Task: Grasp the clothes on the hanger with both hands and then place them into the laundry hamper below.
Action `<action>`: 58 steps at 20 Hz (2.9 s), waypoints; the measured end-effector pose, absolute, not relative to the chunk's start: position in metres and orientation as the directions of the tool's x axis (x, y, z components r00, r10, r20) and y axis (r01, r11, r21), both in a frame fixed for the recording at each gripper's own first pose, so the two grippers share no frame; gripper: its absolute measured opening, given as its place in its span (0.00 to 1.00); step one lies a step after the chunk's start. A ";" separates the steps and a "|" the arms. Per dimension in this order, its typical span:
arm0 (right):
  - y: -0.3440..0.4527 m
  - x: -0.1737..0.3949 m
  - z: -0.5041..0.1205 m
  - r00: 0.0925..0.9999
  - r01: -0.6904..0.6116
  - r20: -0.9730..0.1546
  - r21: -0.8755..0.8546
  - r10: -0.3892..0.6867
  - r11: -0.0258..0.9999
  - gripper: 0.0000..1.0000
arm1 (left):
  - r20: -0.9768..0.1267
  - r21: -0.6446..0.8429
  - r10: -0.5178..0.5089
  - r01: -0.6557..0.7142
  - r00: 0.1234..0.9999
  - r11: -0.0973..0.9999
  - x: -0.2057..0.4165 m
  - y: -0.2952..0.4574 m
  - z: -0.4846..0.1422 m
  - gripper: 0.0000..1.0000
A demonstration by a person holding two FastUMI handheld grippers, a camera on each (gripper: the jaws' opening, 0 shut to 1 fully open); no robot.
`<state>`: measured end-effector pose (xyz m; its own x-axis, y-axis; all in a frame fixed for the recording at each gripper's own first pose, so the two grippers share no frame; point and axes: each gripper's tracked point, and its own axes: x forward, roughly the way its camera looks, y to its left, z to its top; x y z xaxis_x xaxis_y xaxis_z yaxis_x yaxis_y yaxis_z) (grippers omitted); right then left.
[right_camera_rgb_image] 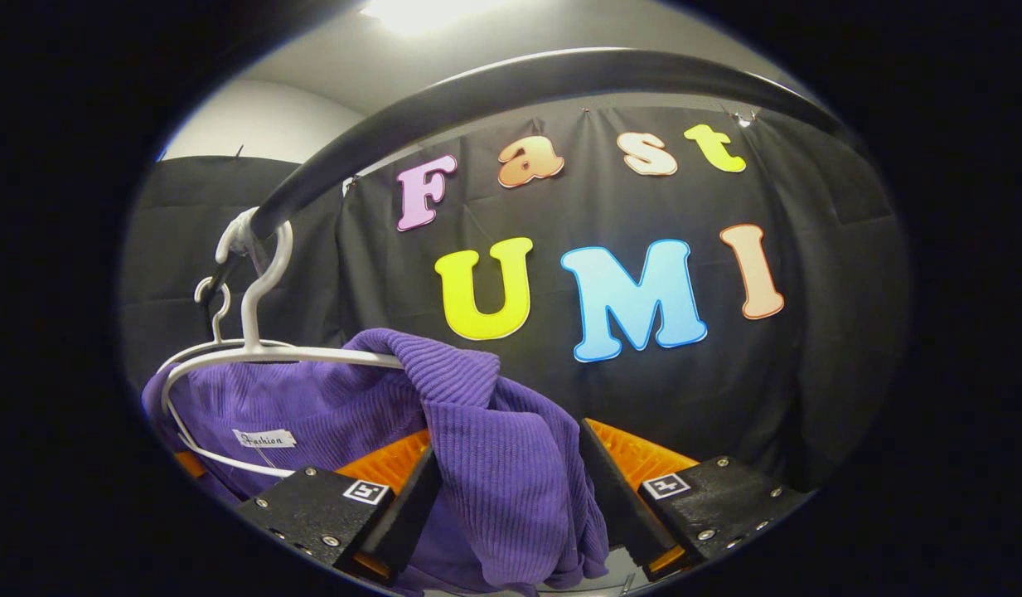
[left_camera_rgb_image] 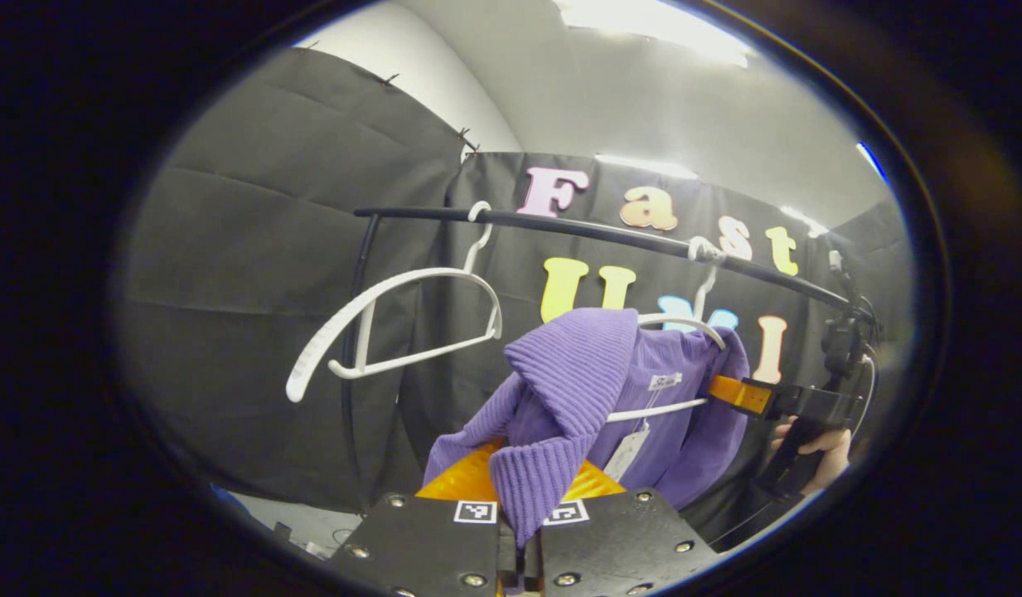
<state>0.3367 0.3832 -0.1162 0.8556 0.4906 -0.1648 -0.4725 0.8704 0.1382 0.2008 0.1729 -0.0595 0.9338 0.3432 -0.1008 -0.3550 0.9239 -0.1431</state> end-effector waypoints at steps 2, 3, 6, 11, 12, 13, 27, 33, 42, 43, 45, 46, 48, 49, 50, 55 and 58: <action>0.386 0.340 -0.117 0.853 -0.487 -0.156 0.107 0.498 0.867 0.94 | -0.100 -0.129 0.336 -0.347 0.936 0.929 0.200 0.174 -0.059 0.00; 0.387 0.343 -0.120 0.853 -0.486 -0.162 0.098 0.496 0.868 0.89 | -0.099 -0.127 0.333 -0.344 0.938 0.930 0.201 0.175 -0.059 0.00; 0.399 0.343 -0.128 0.825 -0.520 -0.187 0.117 0.533 0.846 0.90 | -0.097 -0.122 0.330 -0.341 0.939 0.932 0.201 0.177 -0.057 0.00; 0.393 0.353 -0.126 0.837 -0.505 -0.180 0.110 0.516 0.856 0.43 | -0.093 -0.112 0.331 -0.340 0.939 0.934 0.201 0.175 -0.054 0.00; 0.396 0.349 -0.126 0.830 -0.518 -0.177 0.108 0.529 0.849 0.20 | -0.091 -0.116 0.327 -0.336 0.940 0.935 0.201 0.174 -0.054 0.00; 0.399 0.347 -0.126 0.821 -0.534 -0.176 0.100 0.543 0.839 0.14 | -0.093 -0.112 0.332 -0.341 0.939 0.933 0.200 0.177 -0.054 0.00; 0.373 0.312 -0.120 0.718 -0.667 -0.220 0.055 0.660 0.743 0.05 | -0.105 -0.115 0.292 -0.303 0.951 0.946 0.186 0.173 -0.037 0.00; 0.367 0.299 -0.122 0.722 -0.665 -0.223 0.036 0.655 0.746 0.08 | -0.089 -0.107 0.313 -0.322 0.945 0.941 0.182 0.176 -0.036 0.00; 0.350 0.292 -0.106 0.761 -0.640 -0.195 -0.072 0.619 0.765 0.00 | -0.051 -0.120 0.341 -0.345 0.939 0.931 0.176 0.183 -0.018 0.00; 0.348 0.292 -0.103 0.770 -0.631 -0.187 -0.091 0.610 0.770 0.01 | -0.043 -0.119 0.341 -0.344 0.939 0.931 0.174 0.185 -0.013 0.00; 0.349 0.293 -0.100 0.783 -0.618 -0.180 -0.122 0.595 0.777 0.00 | -0.047 -0.103 0.332 -0.335 0.942 0.936 0.170 0.185 -0.008 0.00; 0.350 0.292 -0.101 0.786 -0.615 -0.181 -0.131 0.591 0.778 0.00 | -0.066 -0.086 0.314 -0.319 0.947 0.944 0.165 0.184 -0.008 0.00; 0.352 0.289 -0.105 0.785 -0.616 -0.188 -0.133 0.591 0.776 0.00 | -0.110 -0.067 0.262 -0.271 0.959 0.960 0.160 0.180 -0.005 0.00; 0.351 0.287 -0.106 0.784 -0.617 -0.192 -0.127 0.591 0.777 0.00 | -0.136 -0.091 0.201 -0.214 0.970 0.973 0.158 0.171 -0.004 0.00; 0.351 0.287 -0.105 0.783 -0.616 -0.194 -0.122 0.590 0.778 0.01 | -0.155 -0.110 0.154 -0.172 0.976 0.979 0.152 0.165 -0.003 0.00; 0.355 0.281 -0.106 0.771 -0.629 -0.209 -0.096 0.602 0.772 0.00 | -0.212 -0.097 0.121 -0.144 0.970 0.985 0.144 0.167 0.002 0.00; 0.355 0.281 -0.105 0.768 -0.631 -0.212 -0.096 0.604 0.770 0.00 | -0.261 -0.147 0.011 -0.051 0.965 0.988 0.137 0.154 0.015 0.00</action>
<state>0.2813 0.3550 -0.1055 0.7683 0.6040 -0.2118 -0.6314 0.7695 -0.0957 0.1365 0.1544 0.0145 0.9654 0.0106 -0.2606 -0.0506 0.9878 -0.1473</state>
